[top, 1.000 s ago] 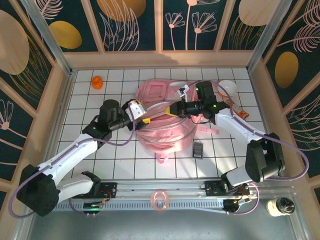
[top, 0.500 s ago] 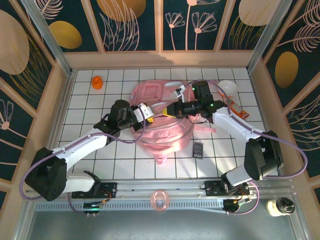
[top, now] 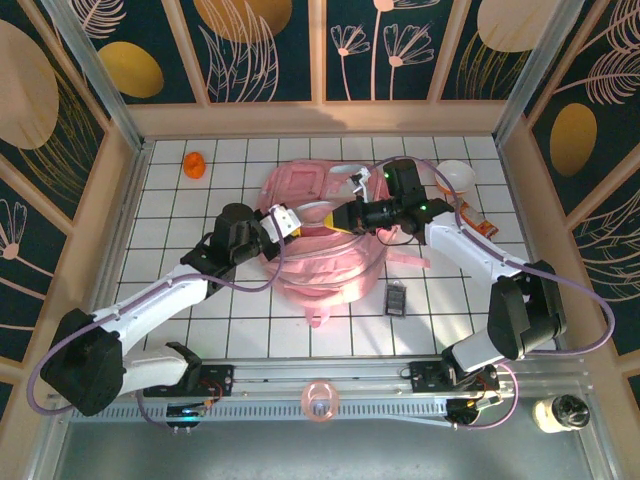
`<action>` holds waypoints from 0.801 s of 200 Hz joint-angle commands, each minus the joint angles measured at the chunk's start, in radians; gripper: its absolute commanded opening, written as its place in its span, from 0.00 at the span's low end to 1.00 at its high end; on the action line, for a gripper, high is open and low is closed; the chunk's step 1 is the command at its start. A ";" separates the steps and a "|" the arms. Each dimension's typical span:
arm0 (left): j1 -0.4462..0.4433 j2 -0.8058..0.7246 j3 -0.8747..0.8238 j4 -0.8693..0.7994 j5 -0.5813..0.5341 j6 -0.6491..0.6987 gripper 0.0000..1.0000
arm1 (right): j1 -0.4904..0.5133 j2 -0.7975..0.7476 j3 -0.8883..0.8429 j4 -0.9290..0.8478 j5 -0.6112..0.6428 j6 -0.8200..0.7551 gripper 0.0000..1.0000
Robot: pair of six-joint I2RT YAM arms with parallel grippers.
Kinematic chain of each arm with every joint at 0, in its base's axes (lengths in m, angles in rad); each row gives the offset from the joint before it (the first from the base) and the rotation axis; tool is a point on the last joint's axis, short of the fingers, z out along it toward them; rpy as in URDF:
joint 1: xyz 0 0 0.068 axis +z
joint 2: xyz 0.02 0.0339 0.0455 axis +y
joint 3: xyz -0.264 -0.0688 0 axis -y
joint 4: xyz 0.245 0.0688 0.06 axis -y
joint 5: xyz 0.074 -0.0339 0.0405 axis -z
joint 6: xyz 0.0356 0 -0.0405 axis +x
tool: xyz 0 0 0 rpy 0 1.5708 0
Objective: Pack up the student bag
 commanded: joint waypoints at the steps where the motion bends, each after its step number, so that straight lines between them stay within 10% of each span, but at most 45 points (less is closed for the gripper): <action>1: 0.017 -0.005 0.018 0.073 -0.094 -0.022 0.08 | -0.003 -0.008 0.047 0.003 -0.054 -0.048 0.00; 80: 0.018 -0.196 0.043 -0.246 -0.233 -0.181 0.00 | -0.087 -0.085 0.071 -0.116 0.282 -0.088 0.57; 160: 0.017 -0.104 0.221 -0.442 -0.331 -0.338 0.00 | -0.095 -0.207 -0.164 -0.584 0.851 0.021 0.67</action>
